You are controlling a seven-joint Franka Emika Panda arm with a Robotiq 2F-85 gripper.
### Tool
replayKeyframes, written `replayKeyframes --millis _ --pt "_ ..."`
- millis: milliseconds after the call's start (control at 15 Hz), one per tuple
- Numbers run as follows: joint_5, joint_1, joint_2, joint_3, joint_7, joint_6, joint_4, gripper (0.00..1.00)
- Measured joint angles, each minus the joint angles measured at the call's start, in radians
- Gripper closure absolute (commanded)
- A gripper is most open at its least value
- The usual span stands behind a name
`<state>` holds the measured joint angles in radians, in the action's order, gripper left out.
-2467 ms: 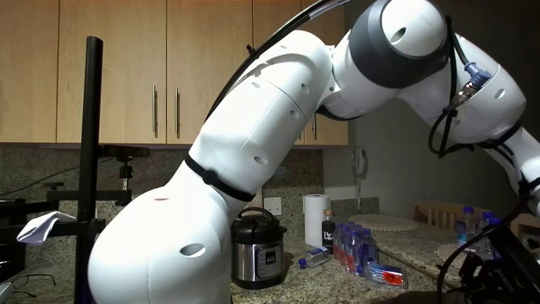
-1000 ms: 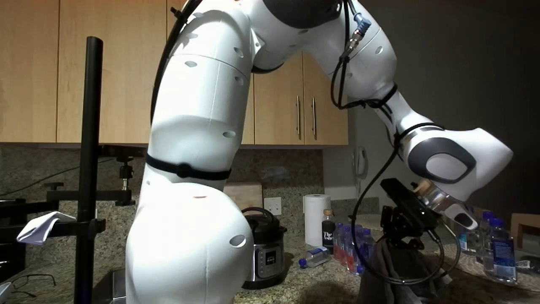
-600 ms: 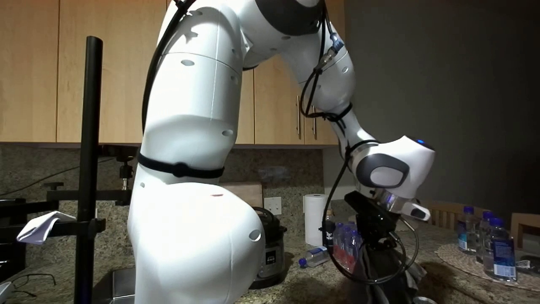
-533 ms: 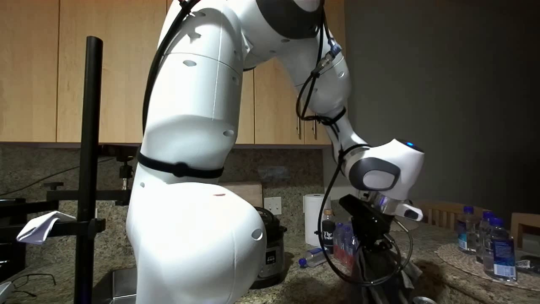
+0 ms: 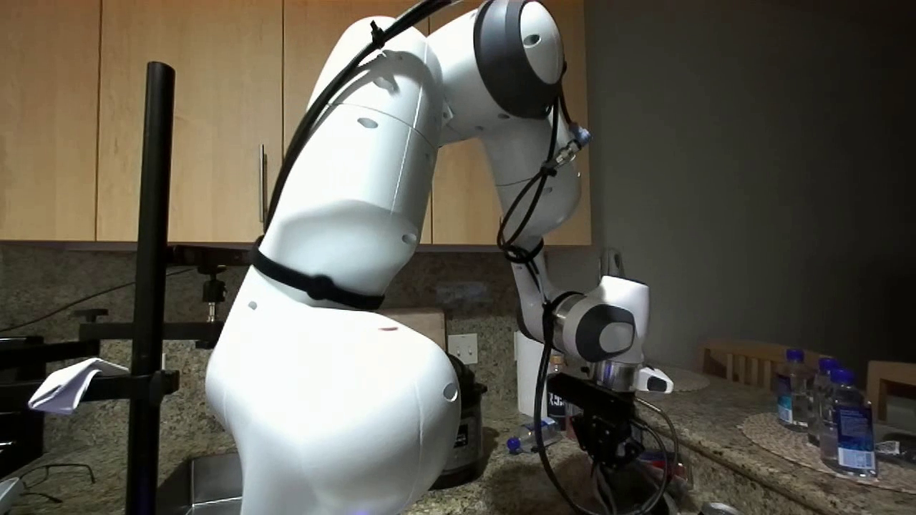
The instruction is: Move the towel to the left
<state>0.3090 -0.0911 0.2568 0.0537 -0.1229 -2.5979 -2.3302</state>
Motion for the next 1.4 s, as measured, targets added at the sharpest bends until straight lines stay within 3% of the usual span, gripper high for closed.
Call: replayKeyframes --millis 200,733,1133,1400 --pt "-0.142 -0.009 0.029 -0.016 0.128 0.031 0.036 0.92" --pt "-0.153 -0.008 0.031 -0.018 0.134 0.038 0.048 0.92" --pt "-0.147 -0.033 0.031 0.057 0.168 -0.103 0.057 0.92" --pt "-0.155 -0.108 0.051 0.084 0.279 -0.202 0.108 0.92"
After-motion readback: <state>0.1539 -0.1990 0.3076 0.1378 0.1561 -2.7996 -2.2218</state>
